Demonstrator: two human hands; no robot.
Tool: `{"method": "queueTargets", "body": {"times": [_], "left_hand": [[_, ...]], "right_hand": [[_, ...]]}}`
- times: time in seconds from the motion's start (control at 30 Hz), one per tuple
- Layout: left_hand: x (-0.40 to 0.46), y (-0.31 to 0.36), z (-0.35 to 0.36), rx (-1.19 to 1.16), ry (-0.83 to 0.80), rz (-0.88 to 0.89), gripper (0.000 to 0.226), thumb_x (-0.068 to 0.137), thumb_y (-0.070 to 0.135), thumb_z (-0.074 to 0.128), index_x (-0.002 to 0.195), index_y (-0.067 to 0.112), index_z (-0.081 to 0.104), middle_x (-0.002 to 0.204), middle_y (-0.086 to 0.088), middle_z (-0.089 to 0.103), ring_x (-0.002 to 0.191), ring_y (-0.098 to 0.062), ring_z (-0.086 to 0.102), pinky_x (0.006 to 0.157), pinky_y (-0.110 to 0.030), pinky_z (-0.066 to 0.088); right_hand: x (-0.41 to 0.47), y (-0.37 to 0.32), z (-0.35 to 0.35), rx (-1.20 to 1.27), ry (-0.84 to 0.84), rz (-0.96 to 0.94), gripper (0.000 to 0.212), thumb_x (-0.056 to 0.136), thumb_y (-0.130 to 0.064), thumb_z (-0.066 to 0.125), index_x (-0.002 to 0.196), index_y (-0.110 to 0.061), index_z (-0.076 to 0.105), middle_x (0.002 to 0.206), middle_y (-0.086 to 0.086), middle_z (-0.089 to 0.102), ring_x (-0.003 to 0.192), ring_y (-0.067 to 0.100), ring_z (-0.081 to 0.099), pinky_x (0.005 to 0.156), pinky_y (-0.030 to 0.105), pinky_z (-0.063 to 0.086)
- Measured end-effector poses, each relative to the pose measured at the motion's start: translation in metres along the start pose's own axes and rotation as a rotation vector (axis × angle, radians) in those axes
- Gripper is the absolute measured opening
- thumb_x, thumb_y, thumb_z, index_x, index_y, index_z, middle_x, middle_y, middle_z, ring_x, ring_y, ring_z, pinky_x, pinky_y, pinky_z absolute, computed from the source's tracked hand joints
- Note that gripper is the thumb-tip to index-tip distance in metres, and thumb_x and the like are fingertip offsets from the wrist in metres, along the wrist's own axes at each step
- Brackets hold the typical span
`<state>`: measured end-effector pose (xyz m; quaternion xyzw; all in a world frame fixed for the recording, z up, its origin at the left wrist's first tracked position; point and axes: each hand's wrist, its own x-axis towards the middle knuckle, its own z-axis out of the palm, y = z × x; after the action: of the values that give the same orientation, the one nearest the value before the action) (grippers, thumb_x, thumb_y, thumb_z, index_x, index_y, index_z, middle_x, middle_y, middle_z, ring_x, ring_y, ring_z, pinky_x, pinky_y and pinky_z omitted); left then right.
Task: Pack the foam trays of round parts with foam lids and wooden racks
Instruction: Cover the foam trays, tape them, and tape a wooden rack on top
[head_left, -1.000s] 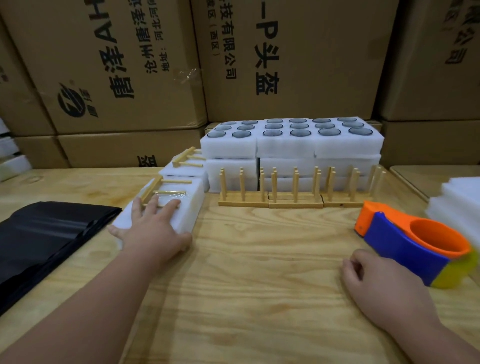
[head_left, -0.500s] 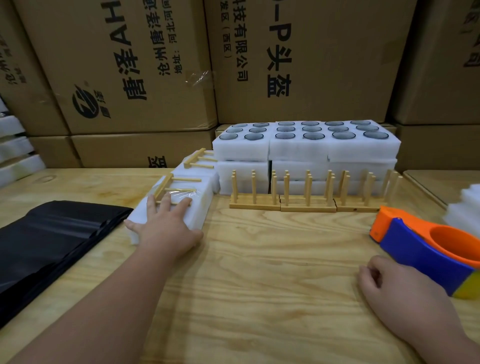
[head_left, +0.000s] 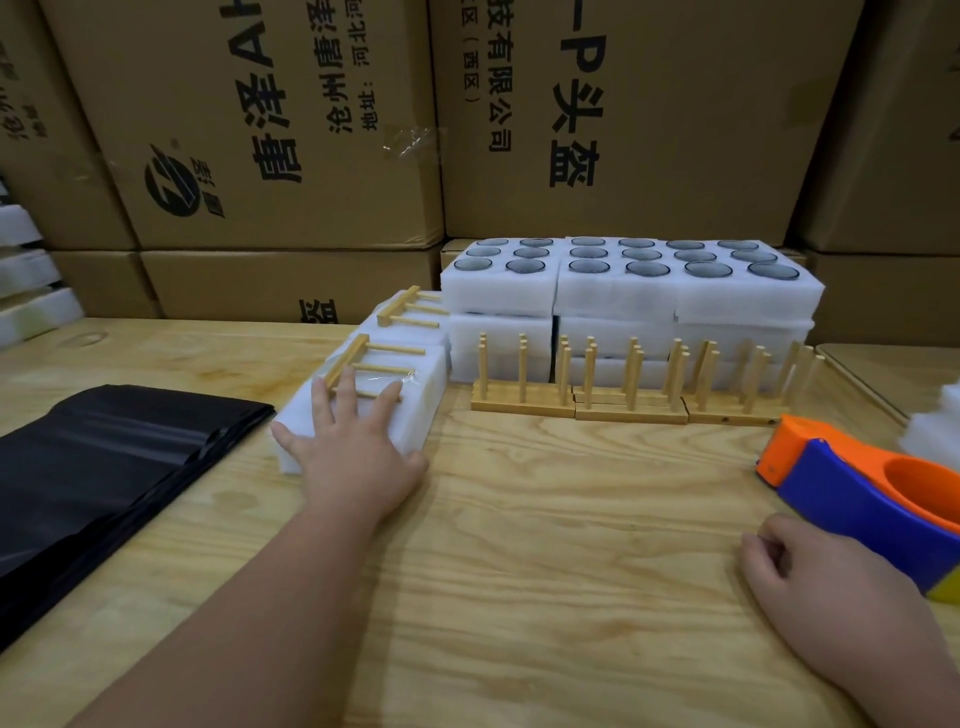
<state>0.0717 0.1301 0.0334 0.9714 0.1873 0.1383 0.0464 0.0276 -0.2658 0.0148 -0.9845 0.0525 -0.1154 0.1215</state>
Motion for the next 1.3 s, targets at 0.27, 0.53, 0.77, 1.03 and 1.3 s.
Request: {"method": "queueTargets", "body": {"times": [0.27,0.53,0.77,1.03,1.3], "left_hand": [[-0.076,0.029,0.015,-0.31,0.234,0.157,0.091,0.069,0.033,0.059,0.154,0.036,0.028,0.165,-0.01,0.016,0.153,-0.035,0.011,0.119,-0.061,0.018],[-0.121,0.052,0.01,-0.31,0.058,0.367,0.031,0.08,0.038,0.054,0.105,0.026,0.067,0.107,0.008,0.061,0.1,-0.022,0.061,0.088,-0.04,0.049],[-0.172,0.123,0.012,-0.167,-0.321,0.364,0.082,0.08,0.068,0.017,0.158,0.04,0.017,0.17,0.01,0.005,0.157,-0.014,-0.004,0.123,-0.052,-0.007],[-0.172,0.13,0.007,-0.143,-0.317,0.275,0.079,0.089,0.076,0.021,0.16,0.048,0.0,0.171,0.003,-0.014,0.157,-0.021,-0.015,0.125,-0.051,-0.007],[-0.171,0.141,-0.002,-0.105,-0.27,0.223,0.073,0.088,0.081,0.014,0.154,0.059,-0.008,0.169,0.009,-0.017,0.157,-0.017,-0.009,0.126,-0.045,0.001]], "right_hand": [[0.001,0.001,0.004,-0.031,0.014,0.006,0.035,0.094,-0.055,0.049,0.068,-0.033,0.058,0.052,-0.014,0.061,0.052,0.001,0.058,0.045,0.024,0.049],[-0.001,0.004,0.012,-0.029,0.081,-0.031,0.033,0.089,-0.049,0.049,0.066,-0.026,0.05,0.053,-0.007,0.055,0.053,0.005,0.052,0.047,0.03,0.046],[0.001,0.008,0.016,-0.017,0.081,-0.06,0.033,0.084,-0.052,0.039,0.066,-0.025,0.044,0.055,-0.006,0.051,0.055,0.013,0.053,0.044,0.03,0.032],[-0.006,0.005,0.007,0.011,0.042,-0.113,0.029,0.09,-0.049,0.041,0.075,-0.025,0.047,0.07,-0.004,0.058,0.068,0.019,0.058,0.052,0.033,0.035],[-0.037,0.019,-0.013,0.223,-0.118,-0.3,0.025,0.084,-0.047,0.043,0.073,-0.025,0.051,0.078,-0.005,0.063,0.083,0.017,0.058,0.078,0.033,0.044]]}}
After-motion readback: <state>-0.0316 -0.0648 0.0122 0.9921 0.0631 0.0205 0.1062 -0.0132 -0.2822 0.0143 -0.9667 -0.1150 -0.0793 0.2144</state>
